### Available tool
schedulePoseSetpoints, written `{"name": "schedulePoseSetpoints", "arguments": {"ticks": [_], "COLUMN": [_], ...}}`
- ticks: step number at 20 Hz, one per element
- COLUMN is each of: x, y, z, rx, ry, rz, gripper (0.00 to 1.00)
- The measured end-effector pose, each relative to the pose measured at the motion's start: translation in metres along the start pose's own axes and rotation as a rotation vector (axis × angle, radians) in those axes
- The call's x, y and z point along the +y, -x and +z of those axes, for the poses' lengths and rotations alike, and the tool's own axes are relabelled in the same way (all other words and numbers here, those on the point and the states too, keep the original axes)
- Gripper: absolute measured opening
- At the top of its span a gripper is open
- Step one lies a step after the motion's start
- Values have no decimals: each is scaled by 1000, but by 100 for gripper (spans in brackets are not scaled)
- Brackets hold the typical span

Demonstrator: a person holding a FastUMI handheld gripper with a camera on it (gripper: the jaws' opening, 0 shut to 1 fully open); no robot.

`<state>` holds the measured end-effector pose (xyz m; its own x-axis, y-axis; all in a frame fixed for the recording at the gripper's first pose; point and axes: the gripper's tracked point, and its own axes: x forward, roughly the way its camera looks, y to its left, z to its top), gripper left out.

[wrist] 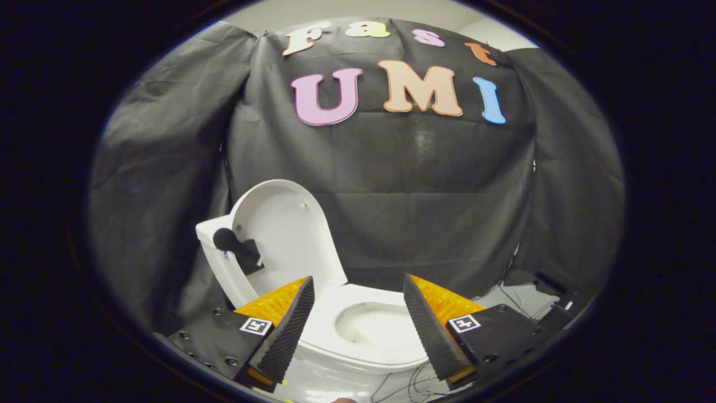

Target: Open the toilet lid.

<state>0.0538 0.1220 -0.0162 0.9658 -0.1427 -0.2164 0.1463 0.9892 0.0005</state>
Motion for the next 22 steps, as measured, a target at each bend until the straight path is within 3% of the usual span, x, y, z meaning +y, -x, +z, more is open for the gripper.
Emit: {"name": "schedulePoseSetpoints", "arguments": {"ticks": [5, 7, 13, 22], "x": [-28, -29, -50, -101], "y": [12, 13, 17, 21], "z": [-11, 0, 27, -12], "rx": [-25, -117, -188, -101], "ry": [-3, -35, -14, 20], "rz": [-11, -8, -10, -95], "gripper": [99, 98, 99, 100]}}
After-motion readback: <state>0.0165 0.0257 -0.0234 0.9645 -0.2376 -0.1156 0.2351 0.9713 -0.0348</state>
